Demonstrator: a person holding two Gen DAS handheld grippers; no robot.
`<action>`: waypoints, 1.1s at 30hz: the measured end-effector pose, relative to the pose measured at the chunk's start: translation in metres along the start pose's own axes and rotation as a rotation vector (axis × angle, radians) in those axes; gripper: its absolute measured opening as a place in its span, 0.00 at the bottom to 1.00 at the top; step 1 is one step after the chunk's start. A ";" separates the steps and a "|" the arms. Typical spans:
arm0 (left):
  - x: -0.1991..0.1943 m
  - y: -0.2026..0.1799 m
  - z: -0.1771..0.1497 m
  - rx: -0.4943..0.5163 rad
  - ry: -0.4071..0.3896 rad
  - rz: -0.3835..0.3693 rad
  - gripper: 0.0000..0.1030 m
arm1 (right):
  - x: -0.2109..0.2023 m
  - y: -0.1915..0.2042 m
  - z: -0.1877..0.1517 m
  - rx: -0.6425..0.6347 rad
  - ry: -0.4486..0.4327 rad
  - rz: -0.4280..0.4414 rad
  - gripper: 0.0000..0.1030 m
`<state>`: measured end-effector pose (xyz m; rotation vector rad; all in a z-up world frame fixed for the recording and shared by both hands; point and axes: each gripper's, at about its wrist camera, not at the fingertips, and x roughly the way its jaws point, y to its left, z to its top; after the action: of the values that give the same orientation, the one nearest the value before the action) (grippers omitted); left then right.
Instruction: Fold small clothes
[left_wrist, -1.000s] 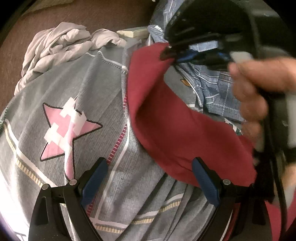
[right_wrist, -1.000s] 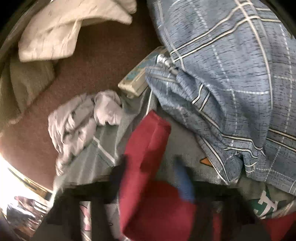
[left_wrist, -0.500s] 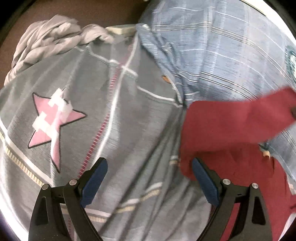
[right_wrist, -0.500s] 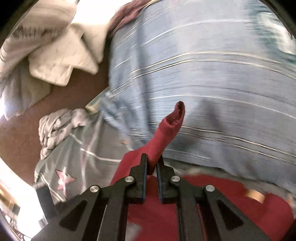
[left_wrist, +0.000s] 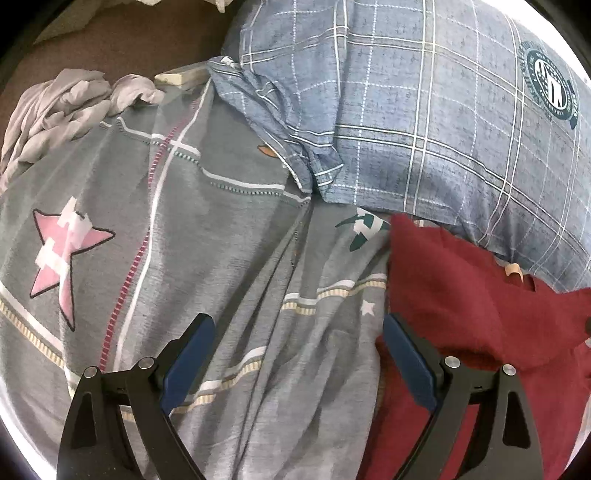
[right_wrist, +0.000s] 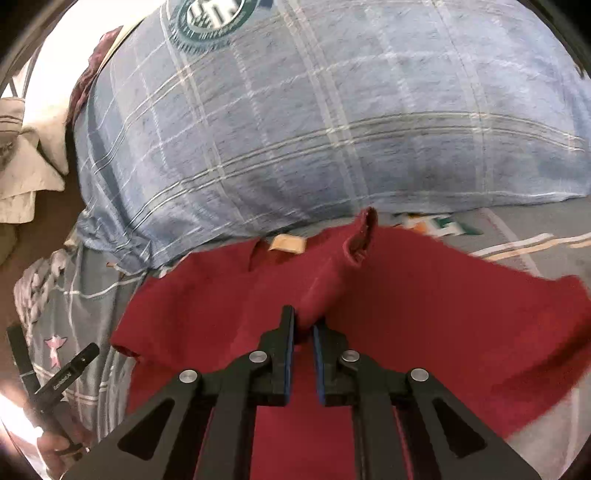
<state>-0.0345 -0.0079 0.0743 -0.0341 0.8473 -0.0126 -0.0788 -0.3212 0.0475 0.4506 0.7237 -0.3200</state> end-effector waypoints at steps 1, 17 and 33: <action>0.001 -0.003 0.000 0.006 -0.001 -0.002 0.90 | -0.008 -0.001 0.002 -0.004 -0.022 -0.018 0.08; 0.024 -0.047 -0.002 0.122 -0.003 -0.067 0.90 | -0.022 -0.034 0.011 0.015 -0.074 -0.175 0.55; 0.040 -0.058 0.002 0.142 0.033 -0.049 0.91 | 0.024 -0.008 -0.009 -0.075 0.093 -0.141 0.58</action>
<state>-0.0066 -0.0665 0.0475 0.0783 0.8761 -0.1199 -0.0706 -0.3270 0.0229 0.3454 0.8576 -0.4047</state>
